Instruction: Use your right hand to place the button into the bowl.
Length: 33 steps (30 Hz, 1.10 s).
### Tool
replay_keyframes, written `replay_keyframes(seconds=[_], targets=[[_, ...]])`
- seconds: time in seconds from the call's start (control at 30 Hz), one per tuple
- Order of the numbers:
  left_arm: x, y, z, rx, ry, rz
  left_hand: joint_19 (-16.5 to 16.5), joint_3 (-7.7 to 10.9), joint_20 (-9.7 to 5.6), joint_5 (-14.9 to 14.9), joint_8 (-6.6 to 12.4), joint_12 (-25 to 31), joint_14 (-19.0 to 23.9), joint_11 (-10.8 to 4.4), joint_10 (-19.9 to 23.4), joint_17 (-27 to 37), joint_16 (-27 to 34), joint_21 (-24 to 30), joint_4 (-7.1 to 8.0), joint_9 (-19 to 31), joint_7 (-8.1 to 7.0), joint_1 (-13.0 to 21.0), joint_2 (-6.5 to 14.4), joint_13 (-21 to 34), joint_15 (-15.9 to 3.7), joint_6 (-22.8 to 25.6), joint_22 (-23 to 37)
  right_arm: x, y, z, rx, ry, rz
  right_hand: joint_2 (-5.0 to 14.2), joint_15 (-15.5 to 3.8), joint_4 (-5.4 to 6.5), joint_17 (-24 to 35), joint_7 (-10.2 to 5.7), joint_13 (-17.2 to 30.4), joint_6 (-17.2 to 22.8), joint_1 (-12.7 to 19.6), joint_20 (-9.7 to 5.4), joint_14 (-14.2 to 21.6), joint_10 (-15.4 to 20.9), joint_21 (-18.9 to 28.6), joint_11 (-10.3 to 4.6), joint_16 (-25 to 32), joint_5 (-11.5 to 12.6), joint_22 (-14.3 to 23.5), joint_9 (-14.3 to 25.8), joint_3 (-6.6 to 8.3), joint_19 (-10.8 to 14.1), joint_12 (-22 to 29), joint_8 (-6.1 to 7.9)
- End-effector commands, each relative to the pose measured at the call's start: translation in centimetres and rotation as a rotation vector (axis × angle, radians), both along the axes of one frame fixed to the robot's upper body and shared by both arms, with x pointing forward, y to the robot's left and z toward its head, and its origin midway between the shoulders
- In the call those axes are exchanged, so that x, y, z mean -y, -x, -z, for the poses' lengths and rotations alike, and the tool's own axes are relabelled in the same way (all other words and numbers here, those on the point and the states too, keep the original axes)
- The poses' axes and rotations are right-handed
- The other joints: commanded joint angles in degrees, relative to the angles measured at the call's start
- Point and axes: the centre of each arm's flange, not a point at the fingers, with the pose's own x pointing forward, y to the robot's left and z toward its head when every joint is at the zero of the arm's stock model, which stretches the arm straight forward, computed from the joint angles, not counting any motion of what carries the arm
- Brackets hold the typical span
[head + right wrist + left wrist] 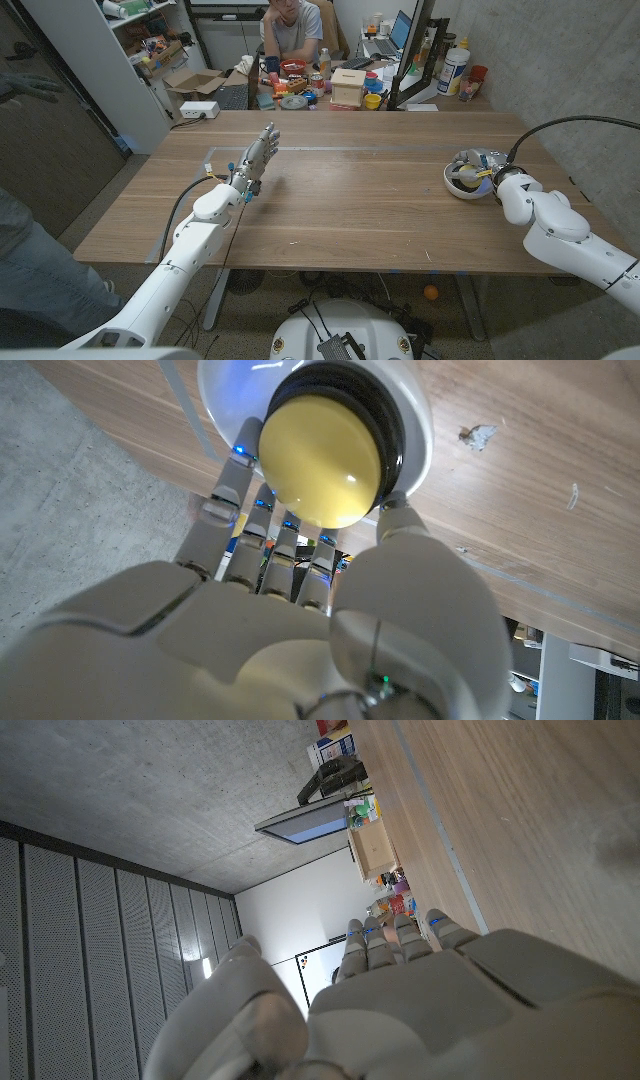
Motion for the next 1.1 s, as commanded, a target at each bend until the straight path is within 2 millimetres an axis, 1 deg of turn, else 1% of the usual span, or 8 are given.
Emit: replay_keyframes(seconds=[0.03, 0.33, 0.57, 0.73, 0.87, 0.97, 1.0, 1.1], targets=[[0.2, 0.1, 0.0, -0.001, -0.006, 0.007, -0.1, -0.17, 0.34, -0.3, 0.38, 0.5, 0.4, -0.3, 0.0, 0.1, 0.4, 0.2, 0.09, 0.1, -0.17, 0.2, 0.6, 0.2, 0.37, 0.6, 0.3, -0.3, 0.5, -0.6, 0.035, -0.012, -0.013, -0.42, 2.13, 0.31, 0.1, 0.66, 0.1, 0.3, -1.1, 1.83, -0.7, 0.0, -0.7, -0.15, -0.1, 0.1, 0.1, -0.3, -0.26, -0.4, -0.1, -0.44], [0.1, 0.2, 0.0, -0.002, -0.007, 0.004, -0.1, -0.08, 0.36, -0.3, 0.36, 0.6, 0.5, -0.28, 0.1, 0.1, 0.4, 0.2, 0.05, 0.1, -0.17, 0.4, 0.9, 0.2, 0.39, 0.6, 0.3, -0.4, 0.4, -0.6, 0.037, -0.015, -0.016, -0.87, 3.88, 0.48, -0.2, 0.55, 0.0, -0.1, -2.0, 3.12, -1.0, -0.3, -1.1, 0.15, -0.2, 0.1, 0.0, -0.7, -0.75, -0.5, -0.3, -0.93], [0.1, 0.1, 0.0, -0.003, -0.008, 0.005, -0.2, 0.0, 0.36, -0.3, 0.39, 0.6, 0.6, -0.2, 0.1, 0.1, 0.4, 0.2, 0.0, 0.1, -0.19, 0.5, 1.1, 0.2, 0.38, 0.7, 0.3, -0.4, 0.7, -0.9, 0.065, -0.019, -0.017, -0.76, 2.91, 0.55, -0.3, 0.43, -0.1, -0.5, -2.2, 3.26, -1.0, -0.3, -1.4, 0.01, -0.1, 0.1, 0.0, -0.9, -0.8, -0.5, -0.4, -1.3], [0.2, 0.1, 0.0, -0.002, -0.008, 0.007, -0.2, 0.05, 0.36, -0.3, 0.42, 0.5, 0.6, -0.36, 0.0, 0.1, 0.4, 0.2, -0.03, 0.1, -0.2, 0.7, 1.2, 0.2, 0.39, 0.8, 0.3, -0.4, 1.3, -1.4, 0.093, -0.018, -0.018, -0.64, 2.77, 0.57, -0.3, 0.48, -0.1, -0.5, -2.3, 3.08, -0.8, -0.4, -1.5, 0.05, 0.0, 0.2, 0.0, -1.0, -0.78, -0.5, -0.4, -1.36], [0.2, 0.1, 0.3, -0.004, -0.004, 0.01, -0.1, 0.07, 0.36, -0.3, 0.43, 0.5, 0.6, -0.28, 0.1, 0.1, 0.4, 0.2, -0.05, 0.1, -0.19, 0.7, 1.3, 0.2, 0.4, 0.9, 0.3, -0.6, 2.2, -1.9, 0.156, -0.047, -0.037, -0.54, 2.52, 0.57, -0.3, 0.48, -0.1, -0.5, -2.3, 3.0, -0.7, -0.4, -1.6, 0.09, 0.1, 0.2, 0.0, -1.1, -0.75, -0.6, -0.4, -1.41], [0.2, 0.1, 0.4, -0.005, -0.003, 0.007, -0.1, 0.1, 0.39, -0.3, 0.41, 0.5, 0.6, -0.16, 0.0, 0.1, 0.4, 0.2, -0.07, 0.1, -0.23, 0.8, 1.4, 0.2, 0.41, 0.8, 0.3, -0.6, 2.5, -1.9, 0.209, -0.078, -0.06, -0.44, 2.37, 0.55, -0.4, 0.49, -0.1, -0.3, -2.4, 2.71, -0.6, -0.4, -2.0, -0.01, 0.2, 0.2, 0.0, -1.2, -0.72, -1.5, -0.4, -1.45], [0.2, 0.1, 0.6, -0.006, 0.001, 0.006, 0.0, 0.14, 0.28, -0.4, 0.41, 0.5, 0.2, -0.09, -0.1, 0.1, 0.2, 0.2, -0.12, 0.1, -0.15, 0.9, 1.5, 0.2, -0.4, 0.9, 0.3, -0.8, 2.6, -1.8, 0.253, -0.107, -0.086, -0.46, 2.21, 0.53, -0.4, 0.3, -0.1, 0.0, -2.4, 2.44, -0.8, -0.4, -2.4, -0.07, 0.1, 0.2, 0.0, -1.3, -0.75, -2.1, -0.4, -1.43], [0.1, 0.2, 0.6, -0.004, -0.001, 0.002, 0.1, 0.17, -0.29, -0.4, 0.41, 0.5, -0.3, 0.2, -0.1, 0.1, 0.0, 0.3, -0.19, 0.1, -0.02, 1.1, 1.7, 0.2, -1.34, 1.0, 0.3, -1.2, 2.6, -1.6, 0.315, -0.145, -0.131, -0.46, 1.86, 0.55, -0.4, 0.16, -0.1, 0.2, -2.6, 2.09, -0.9, -0.3, -2.5, -0.15, 0.1, 0.3, 0.1, -1.4, -0.8, -2.3, -0.4, -1.41]])
